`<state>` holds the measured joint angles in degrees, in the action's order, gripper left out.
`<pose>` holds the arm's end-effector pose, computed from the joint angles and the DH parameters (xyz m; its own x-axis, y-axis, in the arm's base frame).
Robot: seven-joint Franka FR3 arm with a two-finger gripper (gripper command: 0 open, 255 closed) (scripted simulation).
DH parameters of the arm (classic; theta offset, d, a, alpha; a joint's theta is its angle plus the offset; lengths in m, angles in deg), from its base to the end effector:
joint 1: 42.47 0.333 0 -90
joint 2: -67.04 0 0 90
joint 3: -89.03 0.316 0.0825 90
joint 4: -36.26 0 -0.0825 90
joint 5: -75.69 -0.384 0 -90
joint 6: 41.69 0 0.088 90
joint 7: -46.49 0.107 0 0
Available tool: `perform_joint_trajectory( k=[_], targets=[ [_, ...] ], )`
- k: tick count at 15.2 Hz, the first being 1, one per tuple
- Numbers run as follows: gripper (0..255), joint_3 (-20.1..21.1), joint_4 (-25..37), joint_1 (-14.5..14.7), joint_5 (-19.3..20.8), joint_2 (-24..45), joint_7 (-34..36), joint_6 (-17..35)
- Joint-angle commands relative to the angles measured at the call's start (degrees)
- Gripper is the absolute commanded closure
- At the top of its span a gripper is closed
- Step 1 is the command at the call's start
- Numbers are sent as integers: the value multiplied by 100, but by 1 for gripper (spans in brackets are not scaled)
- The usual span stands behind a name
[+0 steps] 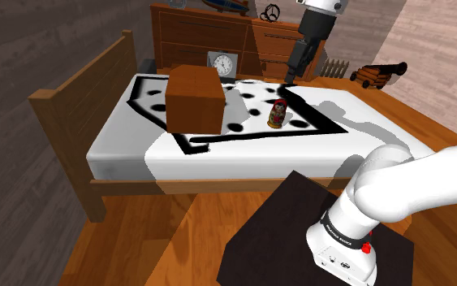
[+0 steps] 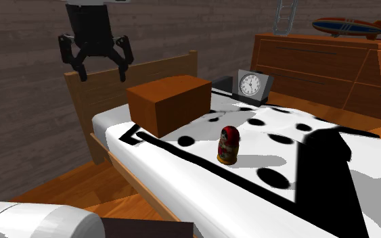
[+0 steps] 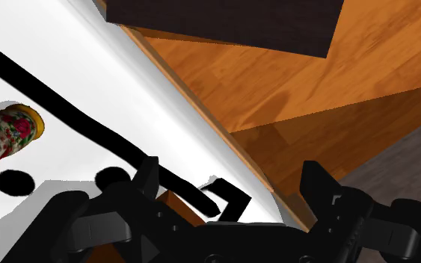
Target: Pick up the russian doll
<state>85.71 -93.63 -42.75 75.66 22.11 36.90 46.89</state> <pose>0.3045 -0.0261 0.6292 0.9906 0.1186 0.0683 0.1209 -0.9922 -0.0305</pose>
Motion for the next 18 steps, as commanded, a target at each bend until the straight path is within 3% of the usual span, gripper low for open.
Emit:
perform_joint_trajectory(
  k=[1, 10, 18],
  targets=[
    [0, 0, 0, 0, 0, 0, 0, 0],
    [0, -1125, -554, -221, 527, 386, -1257, 1223],
    [0, -2221, -493, -233, 656, 1327, -2438, 2353]
  ],
)
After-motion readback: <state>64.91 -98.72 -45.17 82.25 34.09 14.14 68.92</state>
